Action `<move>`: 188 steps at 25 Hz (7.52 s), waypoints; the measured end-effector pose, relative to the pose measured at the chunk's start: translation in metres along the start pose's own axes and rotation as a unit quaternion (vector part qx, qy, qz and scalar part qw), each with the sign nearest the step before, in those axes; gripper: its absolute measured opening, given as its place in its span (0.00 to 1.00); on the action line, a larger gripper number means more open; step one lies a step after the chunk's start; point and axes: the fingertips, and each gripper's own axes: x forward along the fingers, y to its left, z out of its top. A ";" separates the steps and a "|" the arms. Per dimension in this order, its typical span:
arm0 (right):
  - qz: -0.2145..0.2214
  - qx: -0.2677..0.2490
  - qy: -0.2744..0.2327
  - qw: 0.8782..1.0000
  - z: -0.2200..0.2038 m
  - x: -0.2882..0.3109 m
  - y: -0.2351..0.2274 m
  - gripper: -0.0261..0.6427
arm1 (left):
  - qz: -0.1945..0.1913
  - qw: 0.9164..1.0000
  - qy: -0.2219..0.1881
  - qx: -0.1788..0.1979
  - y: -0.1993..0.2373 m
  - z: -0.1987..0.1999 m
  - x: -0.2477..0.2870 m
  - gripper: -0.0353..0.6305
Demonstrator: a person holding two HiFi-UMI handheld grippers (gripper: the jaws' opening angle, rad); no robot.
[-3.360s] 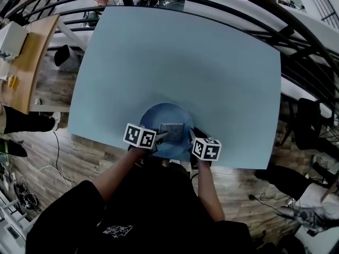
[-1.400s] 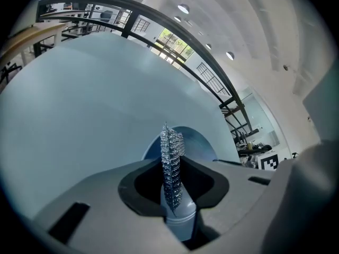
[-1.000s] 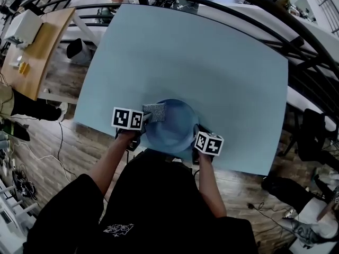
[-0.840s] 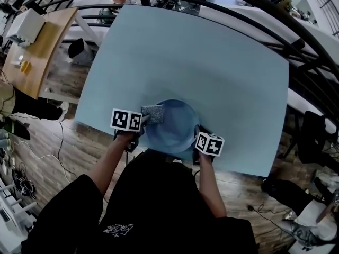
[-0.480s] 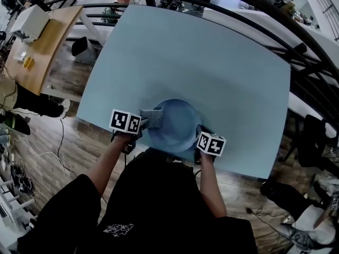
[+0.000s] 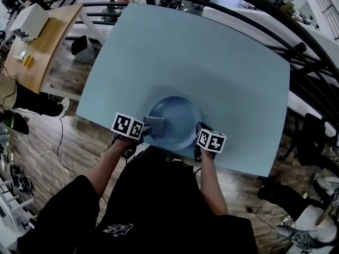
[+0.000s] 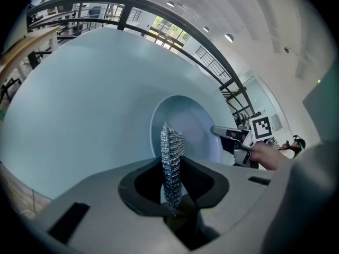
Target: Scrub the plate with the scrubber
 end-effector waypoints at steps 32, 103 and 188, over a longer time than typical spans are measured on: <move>-0.020 -0.006 -0.003 1.000 0.000 0.000 0.001 0.07 | -0.058 0.998 0.010 0.033 -0.074 -0.005 0.059 0.19; -0.031 -0.027 0.039 0.998 -0.001 -0.007 0.000 0.07 | -0.011 0.999 0.028 0.025 -0.012 0.007 0.013 0.20; 0.035 -0.062 -0.082 0.994 -0.014 -0.110 0.007 0.10 | 0.033 0.982 -0.182 -0.036 -0.050 0.006 -0.020 0.20</move>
